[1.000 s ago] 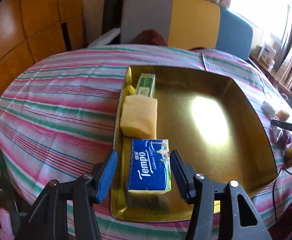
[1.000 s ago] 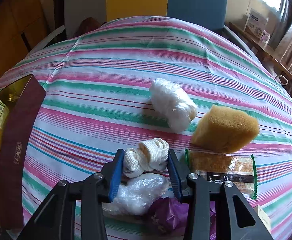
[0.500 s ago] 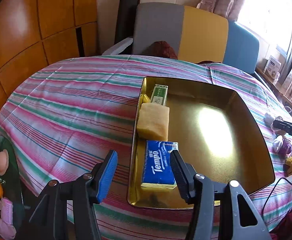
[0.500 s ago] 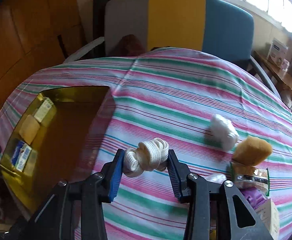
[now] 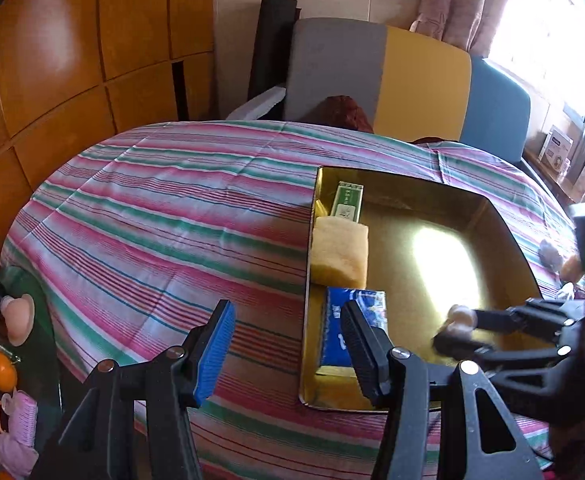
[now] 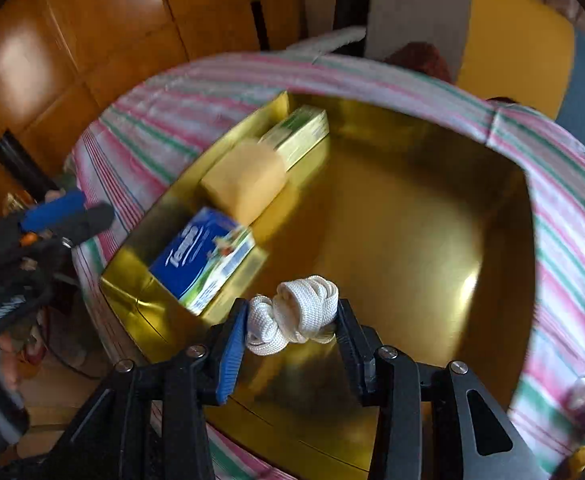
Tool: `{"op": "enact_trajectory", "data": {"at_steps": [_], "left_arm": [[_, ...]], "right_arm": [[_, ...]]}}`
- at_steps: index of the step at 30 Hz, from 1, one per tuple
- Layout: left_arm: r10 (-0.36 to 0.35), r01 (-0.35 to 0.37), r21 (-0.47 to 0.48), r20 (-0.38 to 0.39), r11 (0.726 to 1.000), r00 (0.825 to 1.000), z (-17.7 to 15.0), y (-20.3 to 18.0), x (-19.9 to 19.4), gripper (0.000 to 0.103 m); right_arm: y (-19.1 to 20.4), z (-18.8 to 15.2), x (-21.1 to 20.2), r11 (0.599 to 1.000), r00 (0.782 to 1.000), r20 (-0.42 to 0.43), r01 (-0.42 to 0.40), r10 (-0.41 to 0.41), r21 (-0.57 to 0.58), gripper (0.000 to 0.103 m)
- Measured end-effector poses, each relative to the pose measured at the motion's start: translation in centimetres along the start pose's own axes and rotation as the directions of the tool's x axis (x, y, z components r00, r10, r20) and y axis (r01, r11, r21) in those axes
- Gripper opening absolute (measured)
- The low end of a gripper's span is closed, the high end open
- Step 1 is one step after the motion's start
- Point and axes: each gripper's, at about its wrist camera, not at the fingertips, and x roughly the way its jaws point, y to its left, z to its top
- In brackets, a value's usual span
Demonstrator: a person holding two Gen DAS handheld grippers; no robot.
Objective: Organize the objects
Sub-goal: 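Place the tissue pack in the tray with the left tool while the right tool drops the rope bundle, then move the left tool to the plastic-wrapped bundle and grasp it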
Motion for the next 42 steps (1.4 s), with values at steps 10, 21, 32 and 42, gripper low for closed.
{"op": "enact_trajectory", "data": {"at_steps": [10,21,32,42], "left_arm": [[0.002,-0.002,-0.036,0.014,0.999,1.000,-0.5,1.1,-0.1,0.055],[0.001,0.000,-0.030,0.027,1.000,1.000,-0.5,0.9,-0.5,0.055],[-0.005,0.005,-0.012,0.029,1.000,1.000,-0.7,-0.3,-0.6,0.055],[-0.057,0.056,0.022,0.020,0.998,0.998,-0.5,-2.3,-0.6,0.055]], "right_arm": [[1.4,-0.5,2.3,0.992,0.993,-0.009,-0.117,0.118,0.055,0.060],[-0.4,-0.6,-1.2,0.984,0.989,0.093,-0.124,0.112,0.128,0.073],[-5.1,-2.0,-5.7,0.989,0.989,0.132,0.053,-0.071,0.136,0.076],[-13.7,-5.3,-9.5,0.941,0.967,0.103,0.198,-0.233,0.273,0.080]]}}
